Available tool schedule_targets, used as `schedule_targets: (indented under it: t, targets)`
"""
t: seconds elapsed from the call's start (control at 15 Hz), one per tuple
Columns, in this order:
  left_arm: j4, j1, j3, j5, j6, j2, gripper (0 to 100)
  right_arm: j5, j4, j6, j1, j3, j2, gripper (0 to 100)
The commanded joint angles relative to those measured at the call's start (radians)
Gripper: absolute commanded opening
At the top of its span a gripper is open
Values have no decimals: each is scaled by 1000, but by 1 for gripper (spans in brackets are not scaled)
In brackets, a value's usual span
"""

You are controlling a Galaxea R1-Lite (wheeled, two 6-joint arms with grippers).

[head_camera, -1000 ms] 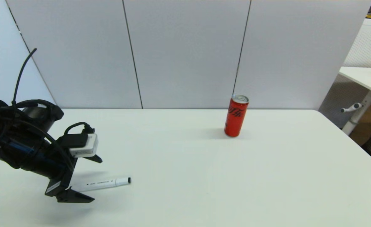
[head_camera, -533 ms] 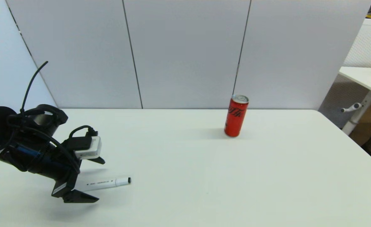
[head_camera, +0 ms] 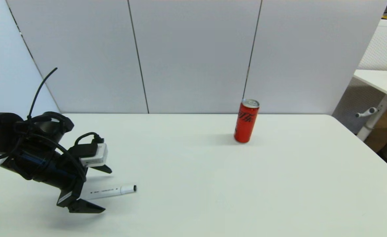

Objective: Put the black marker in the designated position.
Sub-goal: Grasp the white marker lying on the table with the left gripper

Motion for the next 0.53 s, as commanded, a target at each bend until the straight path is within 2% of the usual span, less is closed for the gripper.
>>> schedule_targets:
  t: [0.07, 0.53]
  targets:
    - [3, 1, 1, -12, 7, 11, 100, 0, 0, 1, 0, 0, 1, 100]
    - [5, 7, 3, -47, -5, 19, 100, 0, 0, 1, 0, 0, 1, 100]
